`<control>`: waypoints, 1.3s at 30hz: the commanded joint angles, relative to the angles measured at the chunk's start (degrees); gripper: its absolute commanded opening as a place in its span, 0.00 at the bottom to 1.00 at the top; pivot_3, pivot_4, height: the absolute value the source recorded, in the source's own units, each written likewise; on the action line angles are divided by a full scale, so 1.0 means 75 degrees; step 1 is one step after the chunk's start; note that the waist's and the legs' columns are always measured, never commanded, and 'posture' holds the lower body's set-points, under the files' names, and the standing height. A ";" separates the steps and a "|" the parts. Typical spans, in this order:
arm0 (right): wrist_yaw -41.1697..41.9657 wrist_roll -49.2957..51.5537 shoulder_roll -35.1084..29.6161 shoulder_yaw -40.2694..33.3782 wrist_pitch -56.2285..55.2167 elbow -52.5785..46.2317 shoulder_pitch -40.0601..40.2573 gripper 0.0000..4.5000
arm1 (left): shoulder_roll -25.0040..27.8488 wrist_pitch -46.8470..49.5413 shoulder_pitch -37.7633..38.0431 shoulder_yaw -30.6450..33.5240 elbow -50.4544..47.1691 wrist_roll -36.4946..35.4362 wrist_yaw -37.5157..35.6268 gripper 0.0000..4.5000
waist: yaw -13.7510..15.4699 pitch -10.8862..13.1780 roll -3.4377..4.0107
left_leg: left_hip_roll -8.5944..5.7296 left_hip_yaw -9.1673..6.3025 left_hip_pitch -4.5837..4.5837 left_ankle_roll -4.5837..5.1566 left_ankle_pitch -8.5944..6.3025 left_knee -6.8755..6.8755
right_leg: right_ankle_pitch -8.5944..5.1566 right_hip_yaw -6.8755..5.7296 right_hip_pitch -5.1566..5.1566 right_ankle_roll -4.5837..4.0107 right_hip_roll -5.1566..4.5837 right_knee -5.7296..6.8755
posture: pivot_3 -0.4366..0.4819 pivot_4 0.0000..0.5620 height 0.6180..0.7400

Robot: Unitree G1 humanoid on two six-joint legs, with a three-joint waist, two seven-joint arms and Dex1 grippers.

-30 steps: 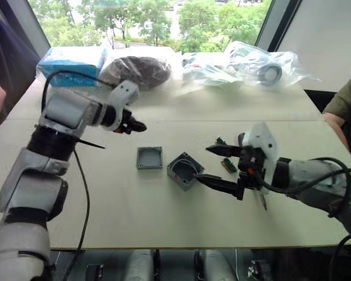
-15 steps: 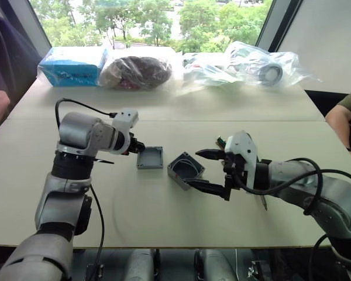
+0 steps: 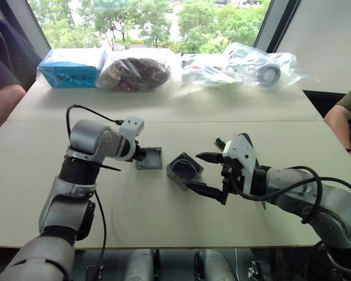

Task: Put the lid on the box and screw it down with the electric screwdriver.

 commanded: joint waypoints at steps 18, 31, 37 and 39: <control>-0.0923 0.0224 0.1467 -0.0987 0.0175 0.1908 -0.1035 1.00 | 0.0141 -0.3911 -0.0157 0.1255 -0.0153 0.0339 -0.0936 0.01 | 0.0007 -0.0009 0.0000 | -0.0010 0.0000 -0.0003 -0.0013 0.0008 -0.0001 | 0.0002 -0.0006 -0.0004 -0.0002 -0.0020 0.0013 | 0.48 0.27 1.00; -0.2374 0.0828 0.3739 -0.1771 0.1031 0.4213 -0.3116 1.00 | -0.0761 -0.5596 -0.0175 0.1048 -0.0649 0.0350 -0.1383 0.01 | -0.0006 -0.0009 0.0002 | -0.0015 0.0016 -0.0017 -0.0011 0.0007 -0.0010 | 0.0003 -0.0004 -0.0019 0.0000 -0.0025 -0.0001 | 0.48 0.27 1.00; -0.2429 0.0776 0.3812 -0.1813 0.1140 0.4185 -0.3105 1.00 | -0.0919 -0.5488 -0.0085 0.1001 -0.1029 0.0304 -0.1401 0.01 | -0.0044 -0.0009 0.0002 | -0.0014 0.0016 -0.0018 -0.0011 0.0006 -0.0014 | 0.0003 -0.0003 -0.0021 0.0000 -0.0024 -0.0001 | 0.48 0.27 1.00; -0.2460 0.0754 0.3848 -0.1835 0.1124 0.4204 -0.3085 1.00 | -0.0943 -0.5415 -0.0027 0.0999 -0.1188 0.0270 -0.1414 0.01 | -0.0063 -0.0008 0.0002 | -0.0014 0.0016 -0.0018 -0.0010 0.0006 -0.0015 | 0.0003 -0.0003 -0.0022 0.0000 -0.0024 -0.0001 | 0.48 0.27 1.00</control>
